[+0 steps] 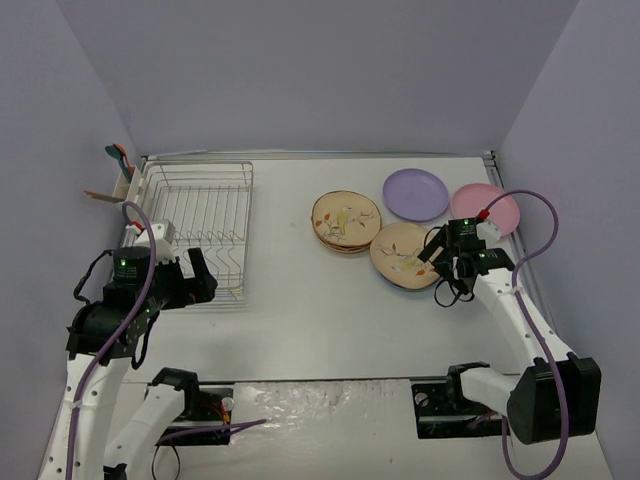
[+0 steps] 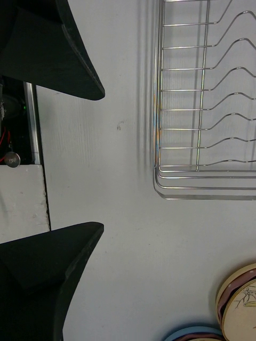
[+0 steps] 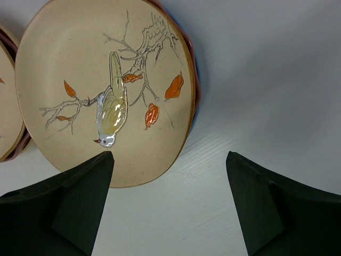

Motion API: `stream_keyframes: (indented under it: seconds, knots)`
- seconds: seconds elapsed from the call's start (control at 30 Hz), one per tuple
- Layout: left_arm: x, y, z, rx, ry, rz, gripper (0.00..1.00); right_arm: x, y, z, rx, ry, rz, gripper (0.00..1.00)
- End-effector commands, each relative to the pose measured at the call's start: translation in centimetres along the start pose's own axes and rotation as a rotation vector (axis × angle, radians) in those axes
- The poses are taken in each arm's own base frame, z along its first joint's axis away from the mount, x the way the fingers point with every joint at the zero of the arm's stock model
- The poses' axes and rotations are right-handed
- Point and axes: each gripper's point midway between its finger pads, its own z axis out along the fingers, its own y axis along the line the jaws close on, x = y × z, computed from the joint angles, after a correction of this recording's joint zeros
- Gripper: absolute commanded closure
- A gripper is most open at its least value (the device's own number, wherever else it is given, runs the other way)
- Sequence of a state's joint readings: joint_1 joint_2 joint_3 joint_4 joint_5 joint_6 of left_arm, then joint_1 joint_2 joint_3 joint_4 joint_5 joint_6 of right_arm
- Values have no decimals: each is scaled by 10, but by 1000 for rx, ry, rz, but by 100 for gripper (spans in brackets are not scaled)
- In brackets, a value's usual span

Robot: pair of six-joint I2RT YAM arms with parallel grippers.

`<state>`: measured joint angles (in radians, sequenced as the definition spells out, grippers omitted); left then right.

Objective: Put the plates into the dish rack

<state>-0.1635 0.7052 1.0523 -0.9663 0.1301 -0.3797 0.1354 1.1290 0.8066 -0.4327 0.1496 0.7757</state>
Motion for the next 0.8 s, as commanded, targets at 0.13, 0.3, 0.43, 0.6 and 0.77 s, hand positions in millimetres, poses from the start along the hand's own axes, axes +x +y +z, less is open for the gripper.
stream_keyframes:
  seconds: [0.13,0.3,0.43,0.6,0.77]
  knots:
    - [-26,-17,3,69,-71,17,3,-15,13,27,-33,-39,74,19]
    - [-31,-16,1,59,-78,31,3,-16,10,35,-28,-39,92,20]
    - [-30,-15,3,56,-74,31,3,-17,11,40,-37,-38,92,21]
    - [-28,-15,4,55,-64,32,3,-14,13,45,-62,-22,97,22]
    - [-30,-14,4,51,-65,36,3,-9,9,52,-58,-3,106,23]
